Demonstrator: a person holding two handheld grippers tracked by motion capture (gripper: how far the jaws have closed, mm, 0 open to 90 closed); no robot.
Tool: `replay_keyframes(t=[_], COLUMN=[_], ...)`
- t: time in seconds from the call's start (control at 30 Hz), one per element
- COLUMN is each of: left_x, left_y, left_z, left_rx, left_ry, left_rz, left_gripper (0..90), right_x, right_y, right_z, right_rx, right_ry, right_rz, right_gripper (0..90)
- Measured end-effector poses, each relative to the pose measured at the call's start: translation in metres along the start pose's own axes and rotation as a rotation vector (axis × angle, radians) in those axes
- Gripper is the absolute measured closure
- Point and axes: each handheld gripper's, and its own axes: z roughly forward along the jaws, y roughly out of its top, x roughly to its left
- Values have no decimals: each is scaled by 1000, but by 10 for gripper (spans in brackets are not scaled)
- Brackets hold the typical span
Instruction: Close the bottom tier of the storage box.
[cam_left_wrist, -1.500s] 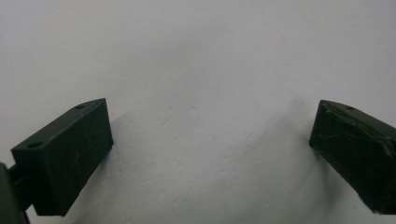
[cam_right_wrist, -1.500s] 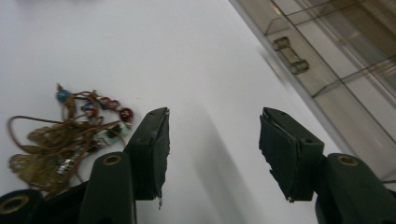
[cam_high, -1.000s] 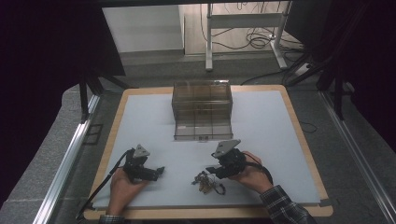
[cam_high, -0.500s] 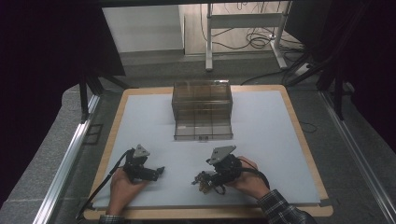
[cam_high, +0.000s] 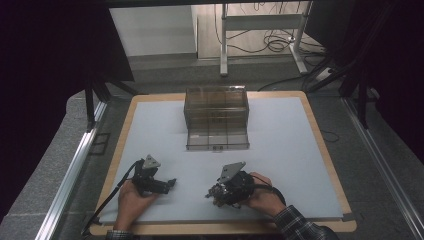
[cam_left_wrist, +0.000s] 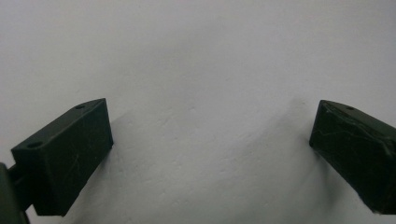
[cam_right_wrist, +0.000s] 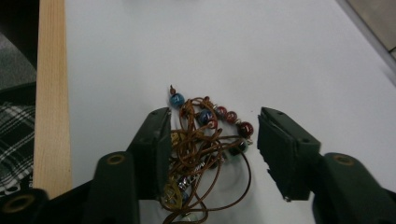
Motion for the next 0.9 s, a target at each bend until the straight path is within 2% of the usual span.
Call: replay_keyframes(t=[0.17, 0.33, 0.43, 0.57, 0.9], left_x=[0, 0, 0, 0, 0], left_y=[0, 0, 0, 0, 0], left_z=[0, 0, 0, 0, 0], left_rx=[0, 0, 0, 0, 0], left_ry=[0, 0, 0, 0, 0], left_rz=[0, 0, 0, 0, 0], left_gripper=[0, 0, 0, 0, 0], right_x=[2, 3, 3, 3, -3], right_y=[-2, -2, -2, -2, 0], right_z=[4, 3, 3, 4, -1], right_rx=[37, 38, 49, 58, 32], right_ry=[-12, -24, -37, -29, 1], right_rz=[-29, -50, -57, -47, 13], right_gripper=[552, 665, 748, 840, 865])
